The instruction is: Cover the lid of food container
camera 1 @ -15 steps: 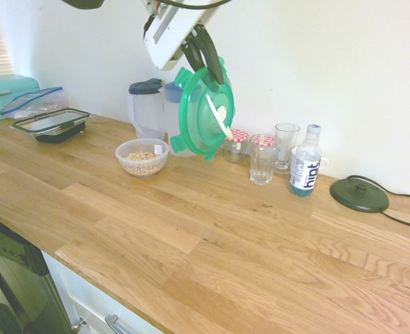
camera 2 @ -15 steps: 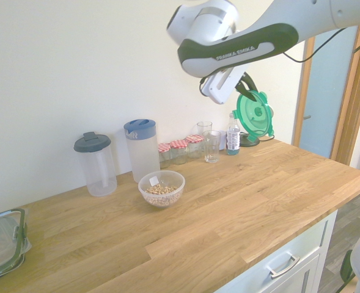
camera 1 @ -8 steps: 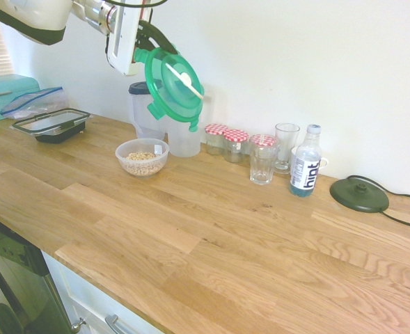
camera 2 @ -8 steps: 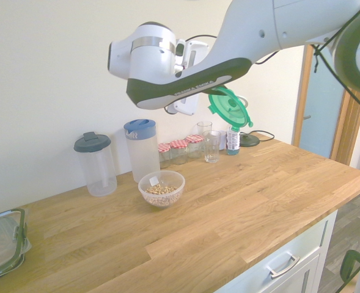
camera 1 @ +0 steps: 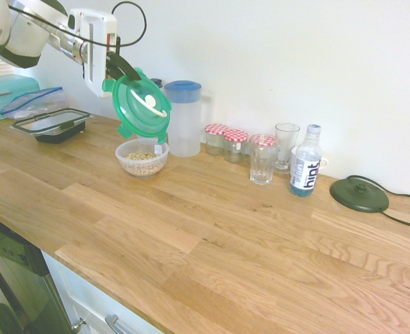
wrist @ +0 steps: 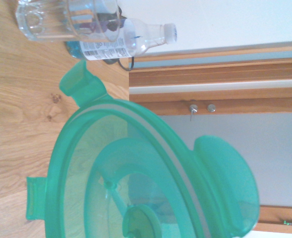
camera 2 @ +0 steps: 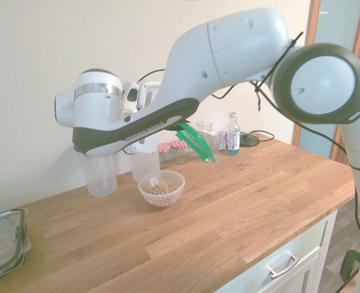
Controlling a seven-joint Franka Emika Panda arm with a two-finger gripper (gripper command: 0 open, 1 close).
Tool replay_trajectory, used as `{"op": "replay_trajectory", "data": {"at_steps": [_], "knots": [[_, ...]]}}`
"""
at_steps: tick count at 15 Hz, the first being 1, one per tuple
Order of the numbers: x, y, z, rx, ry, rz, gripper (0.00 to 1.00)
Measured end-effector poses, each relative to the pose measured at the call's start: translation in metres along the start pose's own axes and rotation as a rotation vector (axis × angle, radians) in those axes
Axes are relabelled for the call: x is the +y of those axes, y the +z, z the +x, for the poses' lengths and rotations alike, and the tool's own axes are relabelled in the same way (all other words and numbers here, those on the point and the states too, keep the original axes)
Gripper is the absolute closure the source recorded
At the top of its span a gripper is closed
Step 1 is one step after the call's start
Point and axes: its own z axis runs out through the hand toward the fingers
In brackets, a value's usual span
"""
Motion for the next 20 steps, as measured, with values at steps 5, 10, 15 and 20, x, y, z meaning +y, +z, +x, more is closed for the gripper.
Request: {"op": "replay_trajectory", "data": {"at_steps": [5,10,15,20], "knots": [[-0.041,-0.014,-0.005,0.043,0.017,-0.024,1.0],[-0.075,-0.029,-0.025,0.118,-0.016,-0.014,1.0],[-0.096,-0.031,-0.039,0.177,-0.045,-0.028,1.0],[-0.106,-0.04,-0.045,0.205,-0.068,-0.027,1.0]]}}
